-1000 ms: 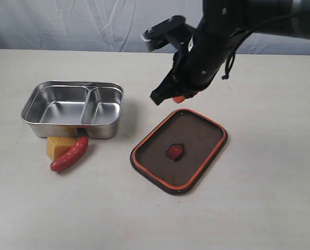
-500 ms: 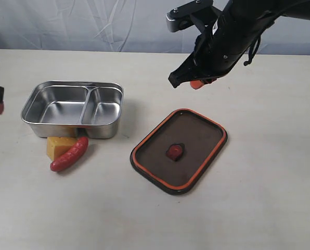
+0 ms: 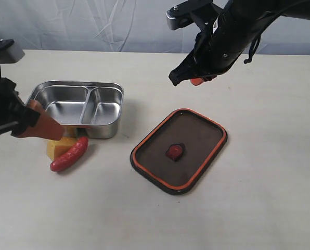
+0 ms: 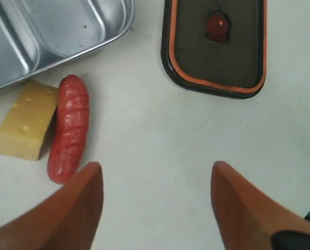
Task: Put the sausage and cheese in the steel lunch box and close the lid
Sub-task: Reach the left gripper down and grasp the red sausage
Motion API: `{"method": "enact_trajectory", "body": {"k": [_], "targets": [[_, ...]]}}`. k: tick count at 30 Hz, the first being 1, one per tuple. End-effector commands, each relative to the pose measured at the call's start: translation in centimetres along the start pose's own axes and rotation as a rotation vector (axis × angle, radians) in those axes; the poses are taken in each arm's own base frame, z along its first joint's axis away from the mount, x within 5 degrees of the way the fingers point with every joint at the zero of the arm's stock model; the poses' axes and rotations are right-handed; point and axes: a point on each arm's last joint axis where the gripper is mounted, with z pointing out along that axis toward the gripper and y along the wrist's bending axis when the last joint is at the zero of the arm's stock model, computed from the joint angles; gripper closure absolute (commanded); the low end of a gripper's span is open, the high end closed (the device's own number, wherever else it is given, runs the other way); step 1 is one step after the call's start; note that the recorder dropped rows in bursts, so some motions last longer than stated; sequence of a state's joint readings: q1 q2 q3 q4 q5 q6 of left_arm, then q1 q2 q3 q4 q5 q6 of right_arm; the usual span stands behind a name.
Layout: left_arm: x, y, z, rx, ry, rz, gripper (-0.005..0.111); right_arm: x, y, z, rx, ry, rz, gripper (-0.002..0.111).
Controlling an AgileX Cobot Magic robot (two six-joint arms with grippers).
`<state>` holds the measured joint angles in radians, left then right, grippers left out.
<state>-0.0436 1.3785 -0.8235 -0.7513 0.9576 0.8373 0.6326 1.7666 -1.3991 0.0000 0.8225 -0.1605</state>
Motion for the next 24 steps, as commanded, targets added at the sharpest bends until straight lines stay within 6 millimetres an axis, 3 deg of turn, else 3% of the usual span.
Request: {"method": "enact_trajectory", "body": {"k": [1, 11, 18, 24], "targets": [[-0.7, -0.1, 2.5, 0.001, 0.024, 0.050, 0.048, 0.0, -0.3, -0.3, 0.016, -0.010, -0.009, 0.109], [-1.2, 0.0, 7.4, -0.086, 0.076, 0.141, 0.048, 0.1, -0.3, -0.3, 0.015, -0.004, -0.009, 0.109], [-1.2, 1.4, 8.9, -0.155, 0.095, 0.173, 0.048, 0.2, -0.3, -0.3, 0.012, 0.015, -0.009, 0.109], [-2.4, 2.2, 9.6, -0.183, 0.083, 0.192, 0.048, 0.3, -0.3, -0.3, 0.010, 0.019, -0.007, 0.109]]}}
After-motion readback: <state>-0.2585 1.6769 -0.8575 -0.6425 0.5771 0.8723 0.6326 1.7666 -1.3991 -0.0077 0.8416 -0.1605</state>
